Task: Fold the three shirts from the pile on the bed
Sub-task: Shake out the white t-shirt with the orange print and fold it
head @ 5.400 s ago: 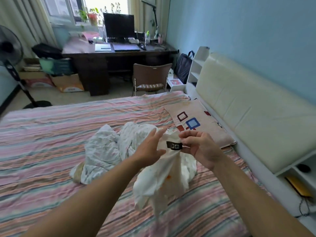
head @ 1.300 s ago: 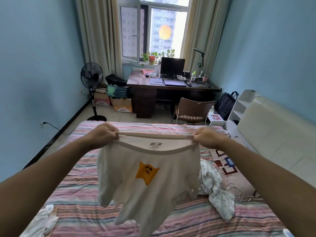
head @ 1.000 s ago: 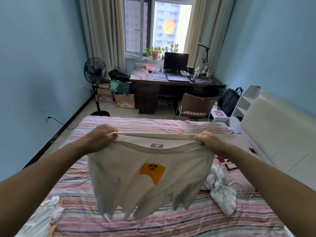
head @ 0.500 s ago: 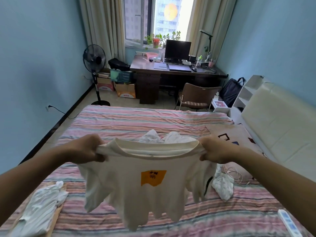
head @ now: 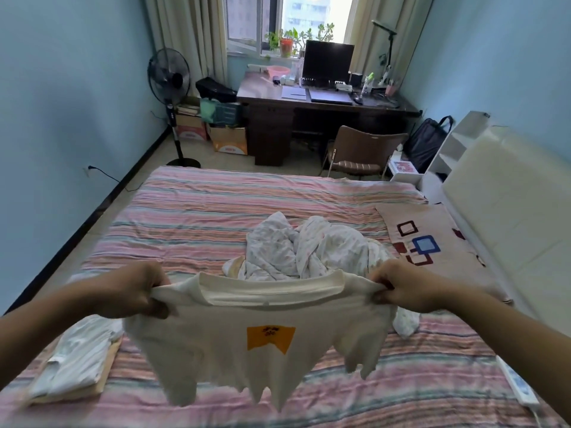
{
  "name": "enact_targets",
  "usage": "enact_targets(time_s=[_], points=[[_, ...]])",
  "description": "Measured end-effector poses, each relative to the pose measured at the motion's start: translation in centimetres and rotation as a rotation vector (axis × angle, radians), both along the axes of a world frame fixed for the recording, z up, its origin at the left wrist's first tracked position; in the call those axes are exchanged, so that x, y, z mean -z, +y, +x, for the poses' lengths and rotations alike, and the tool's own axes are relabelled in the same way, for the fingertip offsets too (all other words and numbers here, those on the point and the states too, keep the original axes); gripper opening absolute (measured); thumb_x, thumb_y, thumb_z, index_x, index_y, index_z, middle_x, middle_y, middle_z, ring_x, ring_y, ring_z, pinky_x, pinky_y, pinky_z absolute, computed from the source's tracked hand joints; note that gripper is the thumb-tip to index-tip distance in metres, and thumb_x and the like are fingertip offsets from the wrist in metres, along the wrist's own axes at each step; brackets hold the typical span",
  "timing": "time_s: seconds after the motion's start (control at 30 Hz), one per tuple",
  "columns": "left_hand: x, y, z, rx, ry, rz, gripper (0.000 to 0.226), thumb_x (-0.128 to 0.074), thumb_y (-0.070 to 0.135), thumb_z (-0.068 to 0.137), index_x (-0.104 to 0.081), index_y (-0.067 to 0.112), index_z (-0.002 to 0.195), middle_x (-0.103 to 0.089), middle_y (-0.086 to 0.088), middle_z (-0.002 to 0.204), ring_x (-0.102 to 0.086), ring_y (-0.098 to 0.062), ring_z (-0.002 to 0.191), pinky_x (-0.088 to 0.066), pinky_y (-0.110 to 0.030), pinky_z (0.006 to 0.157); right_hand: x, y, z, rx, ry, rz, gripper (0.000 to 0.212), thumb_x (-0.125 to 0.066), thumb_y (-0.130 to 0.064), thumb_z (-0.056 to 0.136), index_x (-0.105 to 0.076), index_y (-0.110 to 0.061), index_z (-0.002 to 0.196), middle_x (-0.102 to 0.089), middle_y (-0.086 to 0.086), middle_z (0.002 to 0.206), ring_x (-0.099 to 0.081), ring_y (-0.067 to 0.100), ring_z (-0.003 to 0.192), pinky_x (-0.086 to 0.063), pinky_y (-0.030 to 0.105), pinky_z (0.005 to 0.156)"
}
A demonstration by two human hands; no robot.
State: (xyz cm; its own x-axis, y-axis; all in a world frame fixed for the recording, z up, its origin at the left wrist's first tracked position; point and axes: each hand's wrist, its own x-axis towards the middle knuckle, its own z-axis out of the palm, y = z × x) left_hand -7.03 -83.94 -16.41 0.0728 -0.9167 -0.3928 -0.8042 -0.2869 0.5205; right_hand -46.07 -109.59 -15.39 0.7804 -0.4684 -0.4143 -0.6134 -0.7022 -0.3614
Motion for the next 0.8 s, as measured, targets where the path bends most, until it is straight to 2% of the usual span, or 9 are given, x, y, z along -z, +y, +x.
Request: enact_targets(time_s=[0.1,0.17,0.27,0.37,0.5,0.57,0.67,0.73,0.8], points=[[0.2,0.5,-0.2,0.034,0.087,0.101,0.043,-0.079,0.013,0.074,-0.062,0.036,0.042,-0.047,0.021,0.047,-0.046,0.004,0.049,-0.037,-0.013,0.054,-0.4,0.3,-0.2,-0.026,0.067,0.132,0.007,-0.072,-0.018,0.088,-0.074,-0.017,0.081,-0.066,-0.005,0.075,-0.056,0.001,0.069,-0.047,0.018,0.069],[0.2,0.9,-0.6,0.035,0.155,0.175,0.038,-0.08,0.012,0.072,-0.065,0.035,0.045,-0.051,0.021,0.051,-0.049,0.005,0.053,-0.04,-0.014,0.056,-1.0,0.5,-0.2,-0.047,0.138,0.219,0.007,-0.071,-0.016,0.088,-0.077,-0.018,0.091,-0.073,-0.004,0.081,-0.061,-0.001,0.072,-0.049,0.014,0.071],[0.5,1.2,-1.1,0.051,0.26,0.293,0.032,-0.081,0.008,0.07,-0.07,0.03,0.051,-0.057,0.019,0.057,-0.054,0.002,0.057,-0.044,-0.016,0.057,-1.2,0.2,0.0,-0.06,0.275,0.394,0.017,-0.069,-0.014,0.09,-0.074,-0.03,0.091,-0.073,-0.02,0.079,-0.065,-0.01,0.077,-0.049,0.007,0.072],[1.3,1.1,-1.2,0.073,0.267,0.366,0.034,-0.081,0.009,0.071,-0.068,0.031,0.049,-0.057,0.02,0.054,-0.054,0.004,0.055,-0.043,-0.015,0.056,-0.4,-0.5,0.2,-0.06,0.322,0.507,0.021,-0.069,-0.012,0.089,-0.073,-0.033,0.088,-0.075,-0.013,0.09,-0.069,0.001,0.09,-0.054,0.021,0.086],[2.8,-0.2,-0.7,0.042,0.268,0.412,0.034,-0.08,0.009,0.073,-0.067,0.028,0.048,-0.058,0.018,0.053,-0.054,0.005,0.054,-0.042,-0.012,0.056,1.9,-2.2,1.1,-0.023,0.298,0.565,0.017,-0.07,-0.01,0.089,-0.076,-0.025,0.094,-0.076,-0.009,0.093,-0.071,0.008,0.092,-0.056,0.026,0.088],[3.7,-1.2,-0.1,-0.001,0.331,0.429,0.03,-0.079,0.006,0.074,-0.071,0.024,0.051,-0.062,0.015,0.056,-0.058,0.001,0.056,-0.045,-0.015,0.056,3.3,-3.3,2.0,0.014,0.279,0.575,0.017,-0.069,-0.008,0.089,-0.076,-0.019,0.1,-0.076,-0.006,0.096,-0.071,0.011,0.093,-0.057,0.031,0.092],[6.0,-3.4,1.5,-0.061,0.357,0.365,0.003,-0.08,0.02,0.065,-0.078,0.018,0.065,-0.069,0.008,0.067,-0.064,-0.01,0.066,-0.051,-0.023,0.063,5.5,-5.1,3.5,0.053,0.254,0.536,0.02,-0.068,-0.005,0.089,-0.076,-0.023,0.09,-0.075,-0.007,0.09,-0.07,0.008,0.087,-0.057,0.025,0.085],[8.0,-5.2,2.6,-0.095,0.302,0.315,0.005,-0.077,0.017,0.069,-0.078,0.018,0.064,-0.064,0.012,0.063,-0.06,-0.004,0.061,-0.048,-0.021,0.061,7.3,-6.4,4.8,0.068,0.246,0.426,0.023,-0.068,-0.007,0.089,-0.074,-0.028,0.08,-0.074,-0.009,0.084,-0.067,0.006,0.08,-0.055,0.024,0.081],[10.0,-7.2,3.4,-0.132,0.24,0.276,0.012,-0.073,0.019,0.069,-0.076,0.026,0.059,-0.061,0.014,0.058,-0.055,0.002,0.054,-0.044,-0.019,0.057,9.4,-7.8,6.1,0.071,0.257,0.306,0.026,-0.066,-0.009,0.089,-0.069,-0.029,0.072,-0.068,-0.011,0.076,-0.06,0.005,0.071,-0.048,0.022,0.072]])
